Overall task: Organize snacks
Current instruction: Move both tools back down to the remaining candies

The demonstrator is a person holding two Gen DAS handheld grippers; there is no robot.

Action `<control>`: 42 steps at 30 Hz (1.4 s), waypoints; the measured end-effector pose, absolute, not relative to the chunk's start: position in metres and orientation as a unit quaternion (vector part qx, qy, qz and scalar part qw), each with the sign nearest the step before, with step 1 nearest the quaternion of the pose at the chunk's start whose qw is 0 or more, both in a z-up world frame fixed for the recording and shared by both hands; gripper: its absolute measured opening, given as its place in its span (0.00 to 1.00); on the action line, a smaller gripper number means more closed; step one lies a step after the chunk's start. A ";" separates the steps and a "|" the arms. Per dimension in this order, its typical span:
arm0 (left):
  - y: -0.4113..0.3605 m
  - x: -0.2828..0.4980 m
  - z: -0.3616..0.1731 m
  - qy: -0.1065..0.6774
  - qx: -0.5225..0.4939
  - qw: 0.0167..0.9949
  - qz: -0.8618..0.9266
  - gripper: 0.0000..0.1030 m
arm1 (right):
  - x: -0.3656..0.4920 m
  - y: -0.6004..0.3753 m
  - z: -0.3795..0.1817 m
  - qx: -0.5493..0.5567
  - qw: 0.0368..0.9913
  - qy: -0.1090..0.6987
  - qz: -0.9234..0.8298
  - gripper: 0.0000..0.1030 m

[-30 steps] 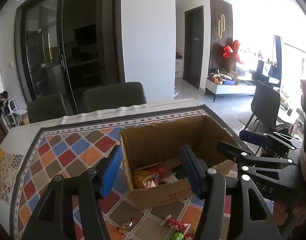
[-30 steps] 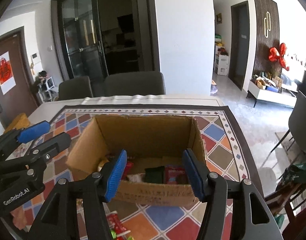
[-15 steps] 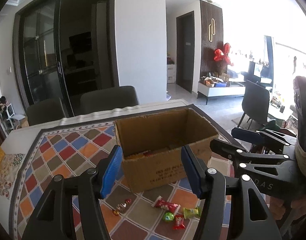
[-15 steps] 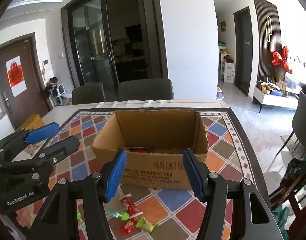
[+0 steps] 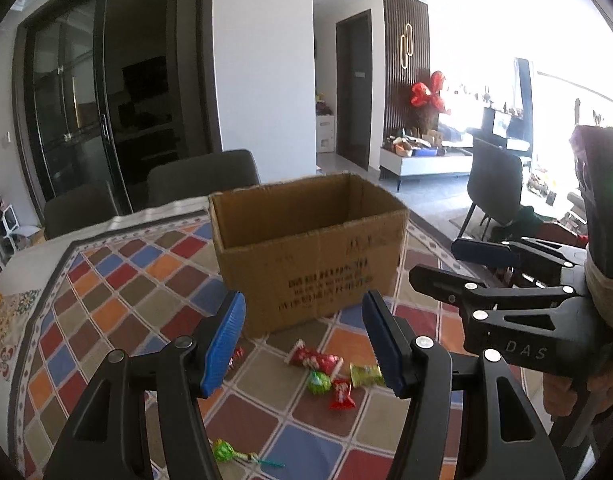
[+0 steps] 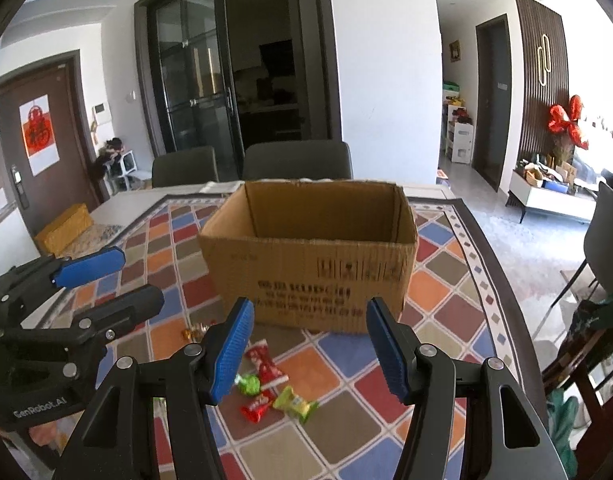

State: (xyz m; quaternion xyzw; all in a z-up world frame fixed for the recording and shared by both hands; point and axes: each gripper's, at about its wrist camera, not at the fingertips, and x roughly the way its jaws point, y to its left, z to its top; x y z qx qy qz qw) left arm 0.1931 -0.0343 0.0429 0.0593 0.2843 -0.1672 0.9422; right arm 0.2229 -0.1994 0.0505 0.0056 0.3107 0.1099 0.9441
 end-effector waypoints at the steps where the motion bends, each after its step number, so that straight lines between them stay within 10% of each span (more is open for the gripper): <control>1: -0.034 0.191 0.040 0.289 0.057 0.940 -0.170 0.58 | 0.221 -0.200 0.048 0.005 0.943 0.315 0.112 0.58; 42: -0.039 0.231 -0.077 0.438 0.047 0.876 -0.194 0.45 | 0.245 -0.177 -0.073 -0.053 0.867 0.473 0.145 0.58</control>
